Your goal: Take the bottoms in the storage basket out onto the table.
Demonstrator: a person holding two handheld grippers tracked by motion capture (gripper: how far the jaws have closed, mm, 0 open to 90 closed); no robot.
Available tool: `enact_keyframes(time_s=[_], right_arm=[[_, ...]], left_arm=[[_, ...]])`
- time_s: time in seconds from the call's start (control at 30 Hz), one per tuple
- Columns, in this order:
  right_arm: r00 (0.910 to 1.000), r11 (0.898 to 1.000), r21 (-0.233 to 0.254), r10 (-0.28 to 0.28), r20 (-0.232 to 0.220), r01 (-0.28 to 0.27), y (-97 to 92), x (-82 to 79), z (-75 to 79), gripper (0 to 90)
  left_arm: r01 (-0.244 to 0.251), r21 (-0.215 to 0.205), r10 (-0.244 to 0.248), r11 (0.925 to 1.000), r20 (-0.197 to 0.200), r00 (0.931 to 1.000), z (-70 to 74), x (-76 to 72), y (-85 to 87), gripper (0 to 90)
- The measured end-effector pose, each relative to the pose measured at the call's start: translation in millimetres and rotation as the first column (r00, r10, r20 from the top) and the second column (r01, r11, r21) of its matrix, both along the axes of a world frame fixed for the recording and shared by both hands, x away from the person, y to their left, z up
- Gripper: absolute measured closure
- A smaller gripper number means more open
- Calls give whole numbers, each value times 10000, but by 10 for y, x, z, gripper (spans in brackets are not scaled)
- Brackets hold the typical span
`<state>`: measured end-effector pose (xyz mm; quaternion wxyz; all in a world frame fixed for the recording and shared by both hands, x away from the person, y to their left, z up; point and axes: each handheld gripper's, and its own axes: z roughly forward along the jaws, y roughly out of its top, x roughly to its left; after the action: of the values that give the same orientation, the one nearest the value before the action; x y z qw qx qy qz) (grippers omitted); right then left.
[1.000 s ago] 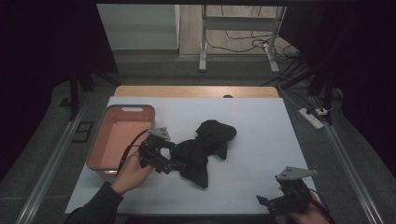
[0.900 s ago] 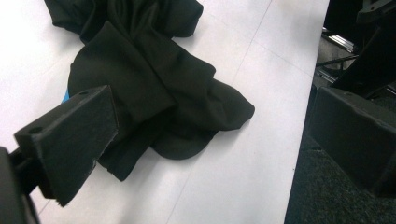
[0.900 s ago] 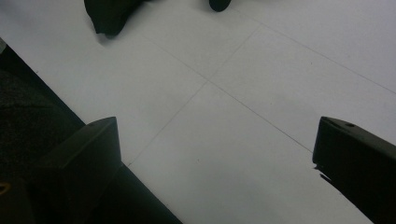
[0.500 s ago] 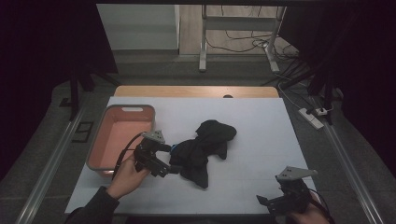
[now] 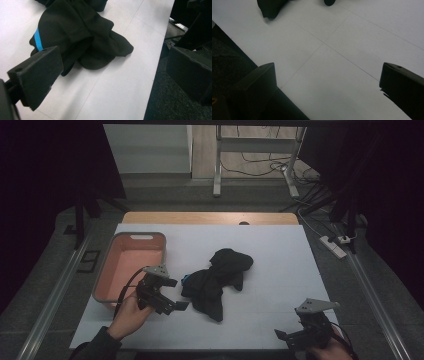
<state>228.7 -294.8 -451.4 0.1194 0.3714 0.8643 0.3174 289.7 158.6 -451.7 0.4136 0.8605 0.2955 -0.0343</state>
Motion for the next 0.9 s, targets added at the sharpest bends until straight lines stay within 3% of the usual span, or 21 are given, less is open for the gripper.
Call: enact_keyframes(time_s=[0.9], right_arm=[[10000,10000,-96,17,-6,-17,9,0,-4,13]], left_arm=[[-986,-363,983,9945,-91,9951,-62,-258,432,12]])
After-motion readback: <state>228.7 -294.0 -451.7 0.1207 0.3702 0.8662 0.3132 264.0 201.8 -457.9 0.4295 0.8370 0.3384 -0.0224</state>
